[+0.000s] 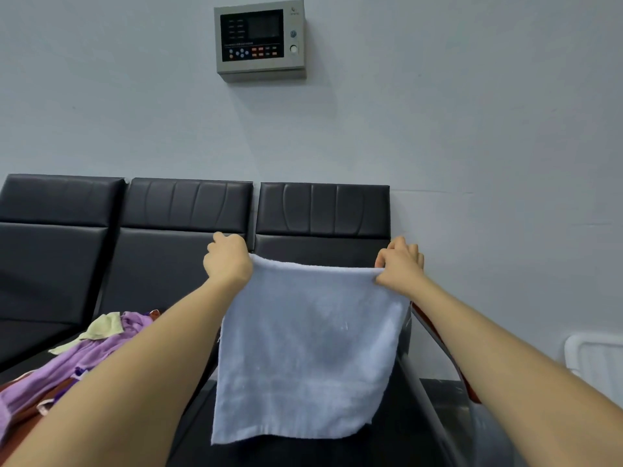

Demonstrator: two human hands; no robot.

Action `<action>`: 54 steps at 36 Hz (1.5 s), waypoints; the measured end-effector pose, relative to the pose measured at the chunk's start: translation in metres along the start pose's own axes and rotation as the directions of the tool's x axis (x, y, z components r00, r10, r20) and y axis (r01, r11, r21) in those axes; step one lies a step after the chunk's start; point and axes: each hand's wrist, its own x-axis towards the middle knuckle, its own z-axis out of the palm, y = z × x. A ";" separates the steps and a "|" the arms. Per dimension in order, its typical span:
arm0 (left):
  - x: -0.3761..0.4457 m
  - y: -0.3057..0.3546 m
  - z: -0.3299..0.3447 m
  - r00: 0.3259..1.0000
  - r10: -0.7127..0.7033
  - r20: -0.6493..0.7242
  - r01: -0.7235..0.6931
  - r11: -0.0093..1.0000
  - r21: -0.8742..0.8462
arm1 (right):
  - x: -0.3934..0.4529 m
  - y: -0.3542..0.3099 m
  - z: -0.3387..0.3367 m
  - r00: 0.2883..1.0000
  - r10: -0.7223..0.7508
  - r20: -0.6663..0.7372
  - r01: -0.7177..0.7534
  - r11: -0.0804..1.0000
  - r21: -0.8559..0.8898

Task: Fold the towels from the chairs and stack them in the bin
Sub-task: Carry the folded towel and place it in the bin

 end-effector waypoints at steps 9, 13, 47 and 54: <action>0.006 0.011 -0.012 0.976 0.126 -0.176 -0.089 0.974 0.208 | 0.005 -0.010 -0.016 0.913 0.014 -0.407 -0.034 0.999 -0.042; 0.005 0.015 -0.021 0.967 0.184 -0.175 -0.141 0.963 0.230 | 0.007 -0.009 -0.024 0.930 0.003 -0.369 -0.060 0.988 -0.143; 0.004 0.004 0.048 1.000 0.029 0.008 -0.029 0.999 -0.035 | 0.005 0.015 0.031 0.950 0.186 -0.252 -0.187 0.982 0.020; 0.012 0.001 0.064 0.994 -0.081 0.078 0.091 0.987 -0.131 | 0.009 0.027 0.047 0.920 0.299 -0.253 -0.262 0.950 0.170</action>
